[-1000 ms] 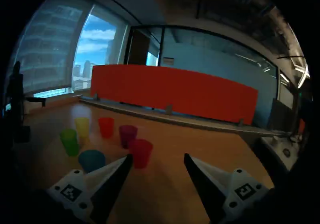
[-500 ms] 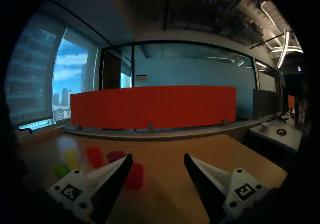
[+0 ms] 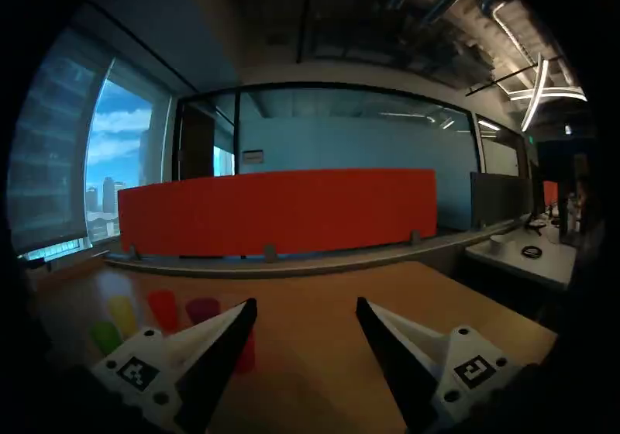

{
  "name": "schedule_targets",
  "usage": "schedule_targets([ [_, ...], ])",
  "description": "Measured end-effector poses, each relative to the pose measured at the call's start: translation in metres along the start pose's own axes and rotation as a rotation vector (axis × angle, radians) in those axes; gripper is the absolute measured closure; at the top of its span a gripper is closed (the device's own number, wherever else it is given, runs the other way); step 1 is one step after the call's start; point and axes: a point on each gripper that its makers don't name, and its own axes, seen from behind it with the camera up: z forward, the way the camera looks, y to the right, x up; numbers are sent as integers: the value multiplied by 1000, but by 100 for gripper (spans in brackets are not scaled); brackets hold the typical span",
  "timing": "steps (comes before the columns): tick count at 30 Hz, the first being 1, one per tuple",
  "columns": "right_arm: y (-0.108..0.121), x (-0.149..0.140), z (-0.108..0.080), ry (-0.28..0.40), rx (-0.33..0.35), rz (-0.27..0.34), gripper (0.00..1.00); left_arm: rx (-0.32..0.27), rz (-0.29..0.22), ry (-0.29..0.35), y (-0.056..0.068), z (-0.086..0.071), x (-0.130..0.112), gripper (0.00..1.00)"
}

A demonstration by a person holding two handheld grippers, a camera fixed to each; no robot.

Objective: Pour water

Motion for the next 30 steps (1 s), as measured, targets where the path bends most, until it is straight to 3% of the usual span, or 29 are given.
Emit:
schedule_targets([
  [12,14,-9,1,-24,-35,33,1,24,48,14,6,6,-22,4],
  [30,19,-15,-2,-45,-44,48,1,25,18,9,4,13,-51,4],
])
